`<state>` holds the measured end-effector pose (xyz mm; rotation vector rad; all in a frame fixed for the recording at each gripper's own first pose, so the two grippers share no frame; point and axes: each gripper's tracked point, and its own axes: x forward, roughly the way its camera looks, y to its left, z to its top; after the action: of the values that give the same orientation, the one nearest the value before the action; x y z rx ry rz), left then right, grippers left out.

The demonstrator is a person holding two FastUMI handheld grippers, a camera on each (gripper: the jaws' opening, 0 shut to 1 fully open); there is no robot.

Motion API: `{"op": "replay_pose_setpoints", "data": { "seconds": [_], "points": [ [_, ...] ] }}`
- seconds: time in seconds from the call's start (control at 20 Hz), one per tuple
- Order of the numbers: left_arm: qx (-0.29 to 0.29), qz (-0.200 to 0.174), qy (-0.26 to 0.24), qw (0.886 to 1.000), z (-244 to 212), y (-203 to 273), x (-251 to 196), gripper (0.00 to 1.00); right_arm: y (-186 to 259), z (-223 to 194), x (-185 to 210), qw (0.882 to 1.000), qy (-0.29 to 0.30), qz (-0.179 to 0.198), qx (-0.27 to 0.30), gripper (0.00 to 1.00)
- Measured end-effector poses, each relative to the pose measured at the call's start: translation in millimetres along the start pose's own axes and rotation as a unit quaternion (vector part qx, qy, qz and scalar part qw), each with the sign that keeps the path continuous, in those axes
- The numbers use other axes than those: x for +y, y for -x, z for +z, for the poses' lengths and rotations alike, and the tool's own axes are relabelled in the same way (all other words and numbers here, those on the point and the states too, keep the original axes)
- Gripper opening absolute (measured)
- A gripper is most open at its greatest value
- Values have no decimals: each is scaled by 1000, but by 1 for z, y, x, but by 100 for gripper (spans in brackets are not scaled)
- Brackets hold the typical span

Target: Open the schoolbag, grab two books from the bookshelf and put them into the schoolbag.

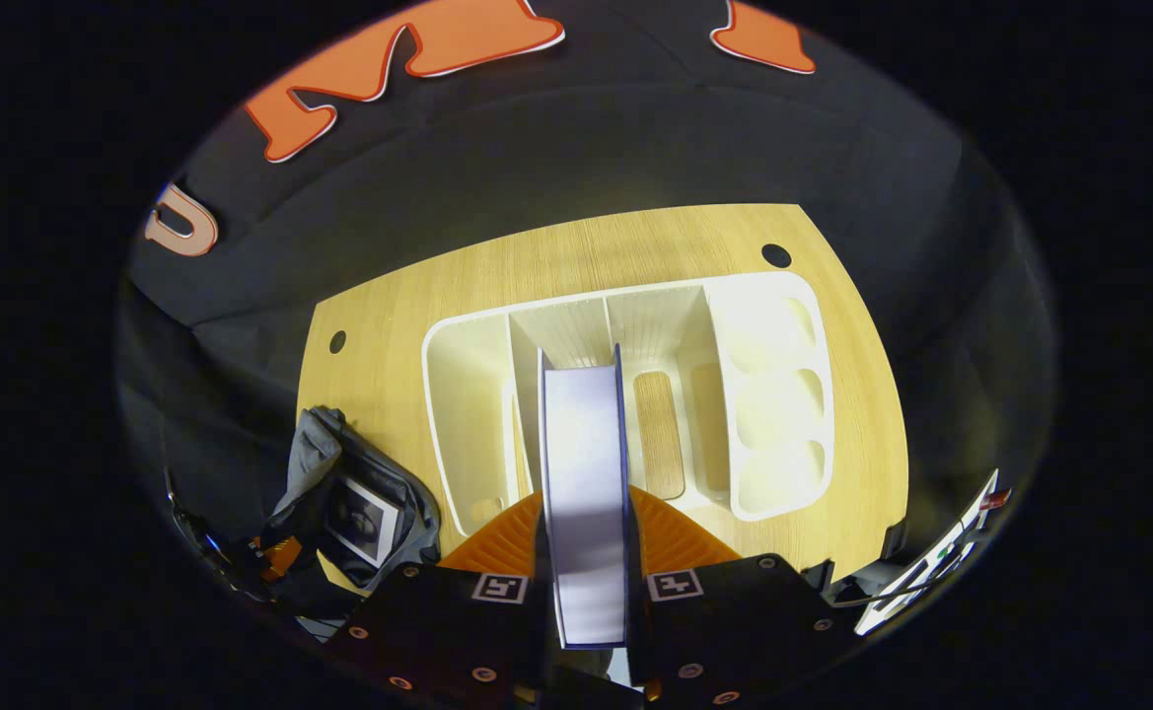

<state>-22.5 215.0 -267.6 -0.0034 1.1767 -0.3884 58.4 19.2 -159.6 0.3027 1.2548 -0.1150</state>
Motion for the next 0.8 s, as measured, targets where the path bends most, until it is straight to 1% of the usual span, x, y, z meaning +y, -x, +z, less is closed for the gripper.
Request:
{"op": "replay_pose_setpoints", "data": {
  "seconds": [0.25, 0.4, 0.55, 0.8],
  "points": [
    [-5, -13, -14, 1000, 0, 2, 2, 7, 37, -9, 4, 1000, -19, 7, -24, 29],
    [-6, -21, -24, 999, -2, 2, 5, 7, 57, -16, 11, 999, -31, 25, -36, 29],
    [-5, -28, -33, 999, -1, 1, 7, 7, 76, -26, 11, 998, -35, 32, -48, 29],
    [-2, -36, -48, 998, -1, 1, 10, 7, 100, -38, 30, 994, -42, 72, -68, 29]
  ]
}}
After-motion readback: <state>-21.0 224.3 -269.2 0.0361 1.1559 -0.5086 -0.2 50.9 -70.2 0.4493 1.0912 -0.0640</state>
